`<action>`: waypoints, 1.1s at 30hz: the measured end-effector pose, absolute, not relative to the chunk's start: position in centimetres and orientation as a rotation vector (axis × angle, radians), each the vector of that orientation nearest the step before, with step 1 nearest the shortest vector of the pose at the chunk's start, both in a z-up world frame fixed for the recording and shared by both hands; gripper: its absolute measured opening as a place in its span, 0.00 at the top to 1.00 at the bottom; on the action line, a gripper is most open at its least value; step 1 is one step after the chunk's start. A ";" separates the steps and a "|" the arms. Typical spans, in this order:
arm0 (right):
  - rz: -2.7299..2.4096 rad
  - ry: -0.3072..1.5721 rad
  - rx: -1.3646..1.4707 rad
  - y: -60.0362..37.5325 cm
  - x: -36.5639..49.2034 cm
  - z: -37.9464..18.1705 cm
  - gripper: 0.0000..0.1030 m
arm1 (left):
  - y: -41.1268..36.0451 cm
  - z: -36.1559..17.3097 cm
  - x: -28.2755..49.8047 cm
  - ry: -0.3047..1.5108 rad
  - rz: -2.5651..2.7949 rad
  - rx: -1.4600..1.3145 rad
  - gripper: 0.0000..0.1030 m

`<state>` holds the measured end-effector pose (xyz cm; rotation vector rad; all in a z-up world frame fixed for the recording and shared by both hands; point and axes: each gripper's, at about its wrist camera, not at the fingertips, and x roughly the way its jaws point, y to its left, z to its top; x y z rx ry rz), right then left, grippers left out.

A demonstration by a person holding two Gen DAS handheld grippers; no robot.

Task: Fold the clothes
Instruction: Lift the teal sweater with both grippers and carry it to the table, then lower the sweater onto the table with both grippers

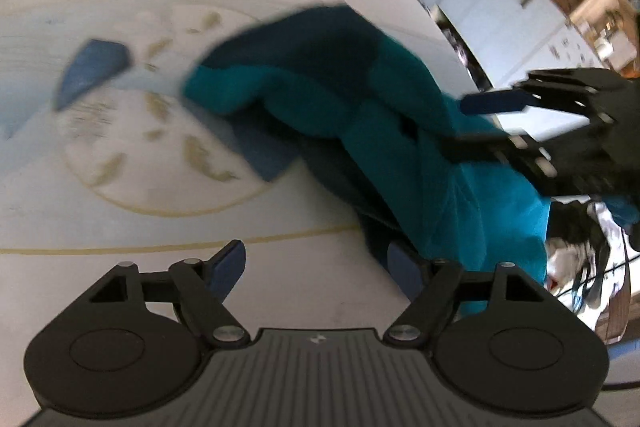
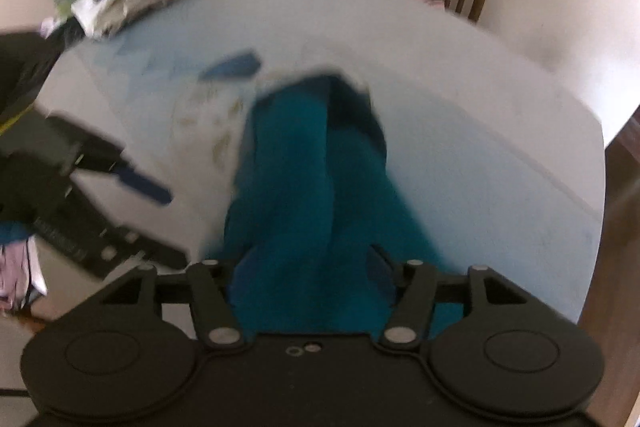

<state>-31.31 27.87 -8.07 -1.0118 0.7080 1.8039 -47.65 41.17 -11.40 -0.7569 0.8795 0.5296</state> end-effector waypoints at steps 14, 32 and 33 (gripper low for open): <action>1.799 0.762 -1.016 26.4 -32.3 -12.2 0.00 | 39.0 -12.4 -45.3 0.941 0.548 -0.677 0.25; 1.716 0.565 -0.870 33.9 -23.9 -6.6 0.00 | 36.3 -9.9 -41.4 0.846 0.466 -0.515 0.24; 1.712 0.554 -0.877 34.0 -23.8 -6.7 0.00 | 36.2 -9.7 -40.7 0.838 0.454 -0.509 0.24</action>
